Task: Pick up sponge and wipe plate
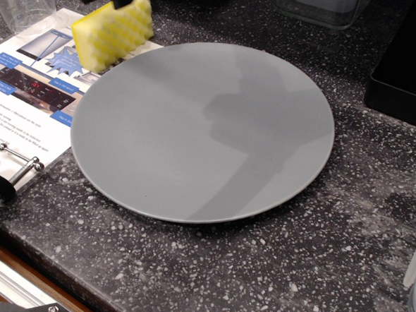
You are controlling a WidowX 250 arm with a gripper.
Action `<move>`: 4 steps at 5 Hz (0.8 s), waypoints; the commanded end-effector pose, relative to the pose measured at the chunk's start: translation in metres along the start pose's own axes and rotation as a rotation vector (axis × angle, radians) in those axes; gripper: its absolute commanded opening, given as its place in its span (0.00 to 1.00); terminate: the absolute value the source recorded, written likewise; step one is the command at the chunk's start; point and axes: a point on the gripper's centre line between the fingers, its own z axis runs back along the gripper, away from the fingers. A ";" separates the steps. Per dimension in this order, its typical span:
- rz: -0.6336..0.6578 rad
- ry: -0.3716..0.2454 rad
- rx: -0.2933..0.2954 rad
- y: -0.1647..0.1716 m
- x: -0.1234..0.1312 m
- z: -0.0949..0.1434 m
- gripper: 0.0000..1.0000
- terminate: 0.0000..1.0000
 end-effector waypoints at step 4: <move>-0.012 -0.077 0.123 0.020 -0.003 -0.035 1.00 0.00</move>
